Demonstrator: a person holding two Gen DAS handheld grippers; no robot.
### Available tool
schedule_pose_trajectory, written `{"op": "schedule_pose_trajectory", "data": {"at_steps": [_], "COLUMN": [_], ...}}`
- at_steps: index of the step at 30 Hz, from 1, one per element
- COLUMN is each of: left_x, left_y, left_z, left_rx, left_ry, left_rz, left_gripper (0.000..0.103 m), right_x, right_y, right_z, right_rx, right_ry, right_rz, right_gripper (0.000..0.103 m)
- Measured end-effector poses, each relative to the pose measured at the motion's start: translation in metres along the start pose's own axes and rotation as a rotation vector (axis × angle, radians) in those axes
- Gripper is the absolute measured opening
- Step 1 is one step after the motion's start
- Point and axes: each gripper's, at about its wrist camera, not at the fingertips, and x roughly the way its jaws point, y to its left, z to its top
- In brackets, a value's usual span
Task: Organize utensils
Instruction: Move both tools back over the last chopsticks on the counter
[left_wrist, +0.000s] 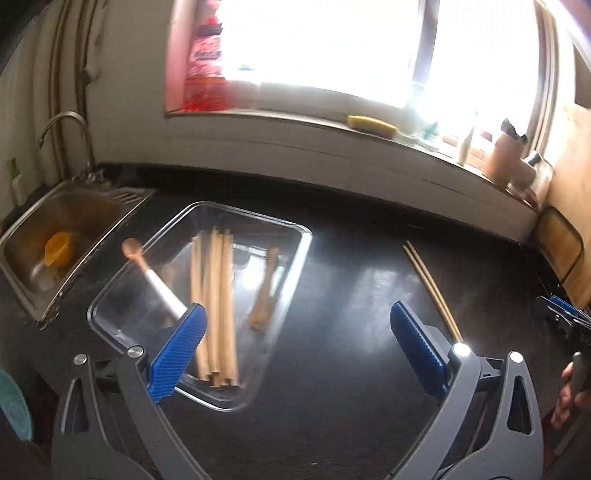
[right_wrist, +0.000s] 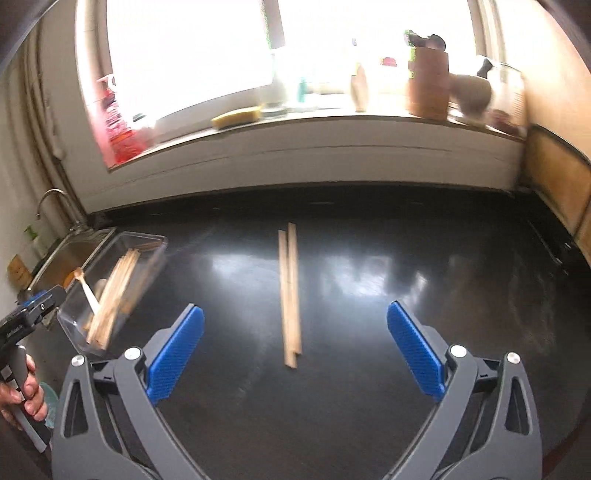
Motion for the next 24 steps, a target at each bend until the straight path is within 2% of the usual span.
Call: {"op": "schedule_pose_trajectory", "data": {"at_steps": [7, 13, 24], "left_x": [0.007, 0.014, 0.048], "left_y": [-0.048, -0.075, -0.130], "left_z": [-0.018, -0.032, -0.014], "left_rx": [0.032, 0.055, 0.095], "left_ry": [0.034, 0.074, 0.135], "left_rz": [-0.057, -0.095, -0.084], "left_gripper": [0.097, 0.097, 0.097], "right_x": [-0.020, -0.024, -0.028], "right_y": [-0.030, -0.042, -0.047], "right_z": [-0.026, -0.032, -0.026], "right_rx": [0.009, 0.017, 0.007], "right_ry": [-0.006, 0.011, 0.006], "right_rz": [-0.048, -0.032, 0.011], "right_gripper": [0.096, 0.096, 0.096]}}
